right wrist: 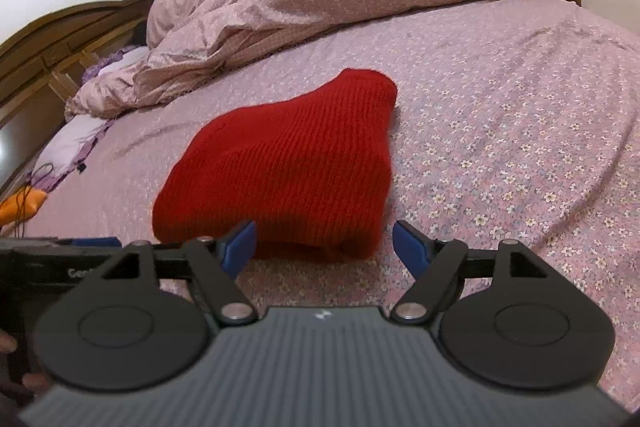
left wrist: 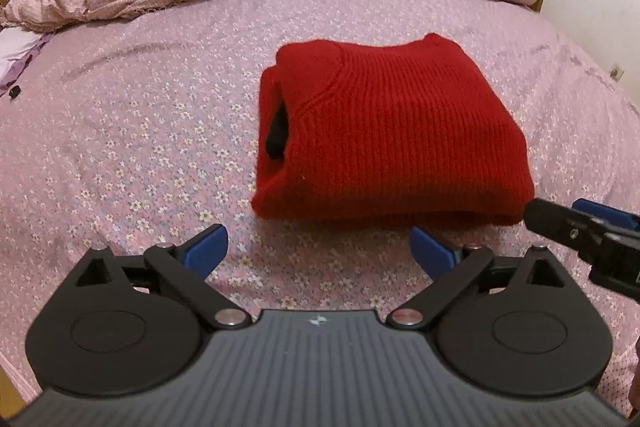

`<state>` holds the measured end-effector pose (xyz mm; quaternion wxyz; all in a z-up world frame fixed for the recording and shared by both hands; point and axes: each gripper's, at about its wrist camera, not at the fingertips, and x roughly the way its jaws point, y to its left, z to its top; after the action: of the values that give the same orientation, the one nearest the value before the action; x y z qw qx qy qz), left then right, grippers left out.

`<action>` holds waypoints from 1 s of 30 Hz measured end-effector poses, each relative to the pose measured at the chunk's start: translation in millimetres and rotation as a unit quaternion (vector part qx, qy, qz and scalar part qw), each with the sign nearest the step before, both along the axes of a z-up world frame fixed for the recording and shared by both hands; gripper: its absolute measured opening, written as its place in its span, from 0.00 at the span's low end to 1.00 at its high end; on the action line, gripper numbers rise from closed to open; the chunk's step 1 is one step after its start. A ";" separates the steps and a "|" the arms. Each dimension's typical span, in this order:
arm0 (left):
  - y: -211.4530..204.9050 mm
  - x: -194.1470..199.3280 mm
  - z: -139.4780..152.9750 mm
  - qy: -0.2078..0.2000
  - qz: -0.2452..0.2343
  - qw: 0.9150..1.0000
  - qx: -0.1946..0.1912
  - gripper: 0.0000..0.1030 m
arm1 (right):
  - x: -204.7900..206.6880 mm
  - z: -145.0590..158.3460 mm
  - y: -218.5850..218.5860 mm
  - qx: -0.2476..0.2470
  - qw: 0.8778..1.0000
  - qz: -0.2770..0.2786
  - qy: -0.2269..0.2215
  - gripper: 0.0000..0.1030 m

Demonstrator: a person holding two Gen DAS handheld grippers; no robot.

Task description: Fold small clothes

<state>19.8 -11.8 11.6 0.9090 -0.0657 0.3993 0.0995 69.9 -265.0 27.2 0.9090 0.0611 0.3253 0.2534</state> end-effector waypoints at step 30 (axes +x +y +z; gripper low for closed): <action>1.1 4.5 -14.3 0.033 0.006 0.999 -0.008 0.97 | -0.1 -11.7 7.8 -0.020 1.000 0.003 0.016 0.74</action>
<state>24.3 -10.7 -2.7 0.8942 -0.0722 0.4295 0.1039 69.8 -257.2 15.5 0.9039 0.0464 0.3449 0.2486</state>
